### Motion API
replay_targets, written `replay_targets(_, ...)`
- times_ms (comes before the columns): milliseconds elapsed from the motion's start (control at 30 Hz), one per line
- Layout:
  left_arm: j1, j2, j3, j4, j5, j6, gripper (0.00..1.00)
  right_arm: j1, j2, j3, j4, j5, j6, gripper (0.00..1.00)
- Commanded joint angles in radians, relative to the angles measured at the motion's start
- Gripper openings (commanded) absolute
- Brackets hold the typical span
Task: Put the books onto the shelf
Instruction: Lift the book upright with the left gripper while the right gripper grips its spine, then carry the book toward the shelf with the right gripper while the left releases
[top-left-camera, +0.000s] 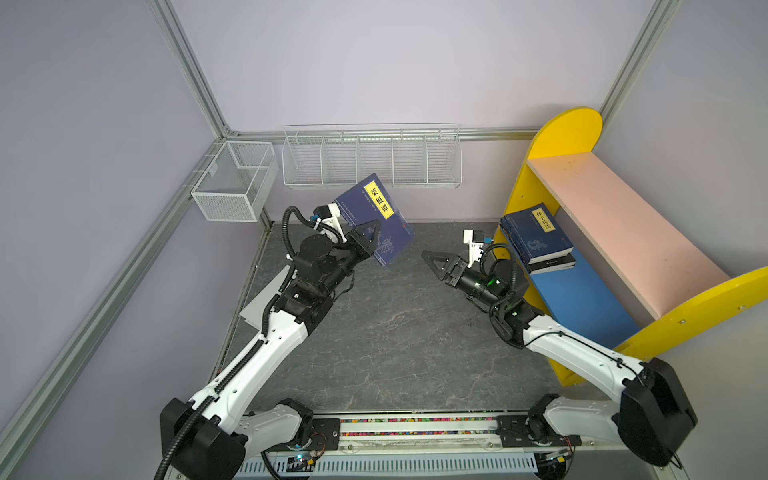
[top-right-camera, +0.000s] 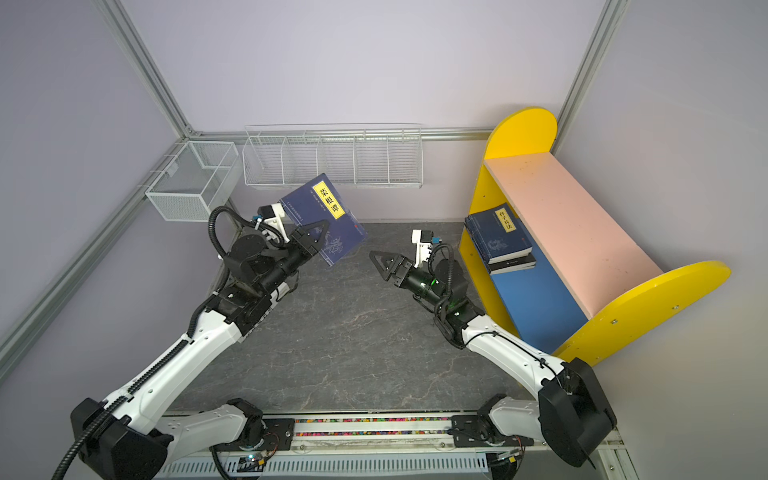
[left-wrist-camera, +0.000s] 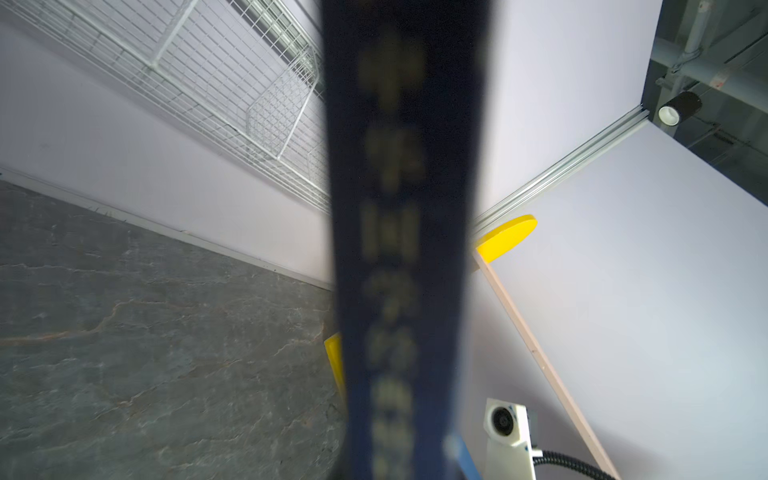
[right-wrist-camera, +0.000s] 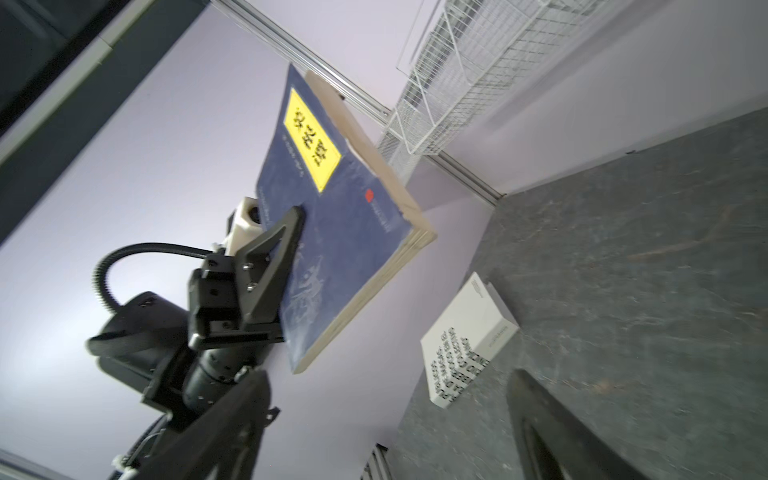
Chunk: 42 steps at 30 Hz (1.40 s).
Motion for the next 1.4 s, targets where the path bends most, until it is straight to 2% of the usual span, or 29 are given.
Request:
replay_targets(0,-0.003,0.036,0.038,0.153,-0.011,-0.07,0.0,0.025,0.058,0.033,0.185,-0.034,0.102,0.82)
replay_targets(200,-0.027,0.054,0.018,0.241,-0.054,-0.127,0.0,0.056,0.184,0.116,0.326,-0.04,0.146,0.72)
replay_targets(567,-0.063,0.088,0.006,0.32,-0.079,-0.17,0.0,0.102,0.213,0.186,0.282,0.0,0.09,0.69)
replay_targets(667,-0.074,0.102,-0.006,0.377,-0.095,-0.194,0.0,0.108,0.217,0.219,0.209,-0.003,0.065,0.62)
replay_targets(800,-0.09,0.12,0.004,0.422,-0.091,-0.196,0.0,0.117,0.223,0.22,0.201,0.031,0.061,0.55)
replay_targets(933,-0.104,0.13,-0.003,0.439,-0.086,-0.196,0.0,0.118,0.228,0.229,0.196,0.057,0.052,0.37)
replay_targets(1067,-0.109,0.145,-0.01,0.462,-0.07,-0.238,0.0,0.111,0.232,0.242,0.168,0.07,0.05,0.25)
replay_targets(1267,-0.111,0.159,-0.012,0.467,-0.054,-0.252,0.0,0.091,0.212,0.21,0.146,0.118,0.058,0.21)
replay_targets(1367,-0.112,0.168,-0.007,0.473,-0.042,-0.259,0.0,0.078,0.207,0.207,0.144,0.12,0.062,0.16)
